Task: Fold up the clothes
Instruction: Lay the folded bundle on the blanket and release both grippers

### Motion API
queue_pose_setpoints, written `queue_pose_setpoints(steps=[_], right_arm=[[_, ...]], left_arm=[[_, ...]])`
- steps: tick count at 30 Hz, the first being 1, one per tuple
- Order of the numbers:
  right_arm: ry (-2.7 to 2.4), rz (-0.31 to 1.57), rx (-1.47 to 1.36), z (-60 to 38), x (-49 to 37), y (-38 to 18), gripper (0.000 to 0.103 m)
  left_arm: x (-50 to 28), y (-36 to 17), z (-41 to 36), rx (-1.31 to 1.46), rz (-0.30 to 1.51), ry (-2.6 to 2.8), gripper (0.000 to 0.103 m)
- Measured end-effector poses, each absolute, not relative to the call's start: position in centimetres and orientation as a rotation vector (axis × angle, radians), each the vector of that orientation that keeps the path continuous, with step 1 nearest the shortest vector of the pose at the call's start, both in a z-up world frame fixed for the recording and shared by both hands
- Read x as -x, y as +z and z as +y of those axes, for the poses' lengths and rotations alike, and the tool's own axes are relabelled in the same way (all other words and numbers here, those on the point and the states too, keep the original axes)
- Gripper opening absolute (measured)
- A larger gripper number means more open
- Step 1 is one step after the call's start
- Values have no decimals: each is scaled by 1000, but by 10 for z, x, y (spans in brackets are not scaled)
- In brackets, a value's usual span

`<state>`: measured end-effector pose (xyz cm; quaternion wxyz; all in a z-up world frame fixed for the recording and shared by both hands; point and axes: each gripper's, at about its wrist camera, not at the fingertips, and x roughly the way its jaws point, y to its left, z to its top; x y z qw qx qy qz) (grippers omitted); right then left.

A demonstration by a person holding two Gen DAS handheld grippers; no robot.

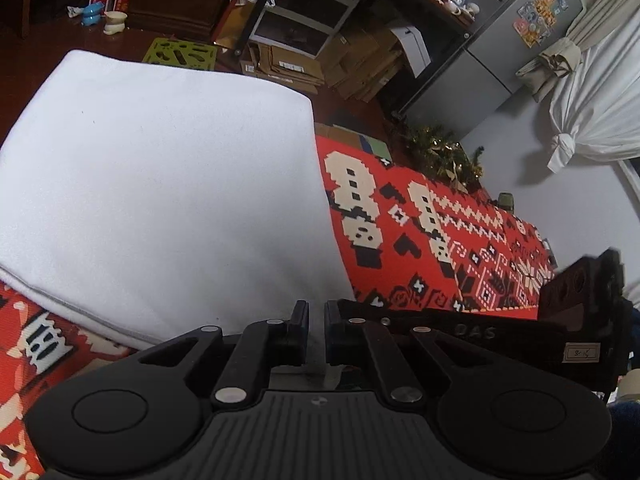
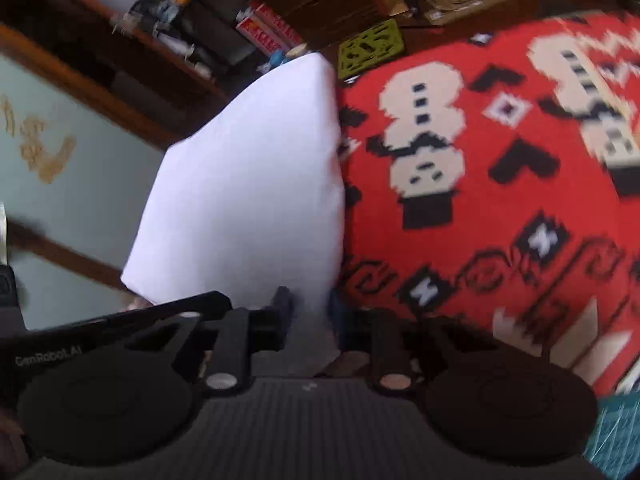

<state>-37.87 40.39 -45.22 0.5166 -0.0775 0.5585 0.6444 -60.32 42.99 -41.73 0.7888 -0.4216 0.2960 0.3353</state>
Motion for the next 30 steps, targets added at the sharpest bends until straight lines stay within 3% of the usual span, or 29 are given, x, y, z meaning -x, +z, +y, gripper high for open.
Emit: queue_pose_setpoints(steps=[5,8,12,17,23,30], right_arm=[[1453,1473,35,376,361,-464,11],[1444,1476,58,367,353,-464,0],[1461,1415,57,371,341,-451,1],[1606,1285,135,443,342,-434,1],[1639,1244,302,491,343,-453,1],[1725,1202,186,517,331,-426,1]], left_arm=[[599,-421,428,907,655,716,6],[594,-416,430,881,638,709,6],[582,-418,438,887,628,679,6],[562,-442,438,903,707,611,2],[558,-457,427,916,750,584,1],[557,-461,428,943,756,573,2]])
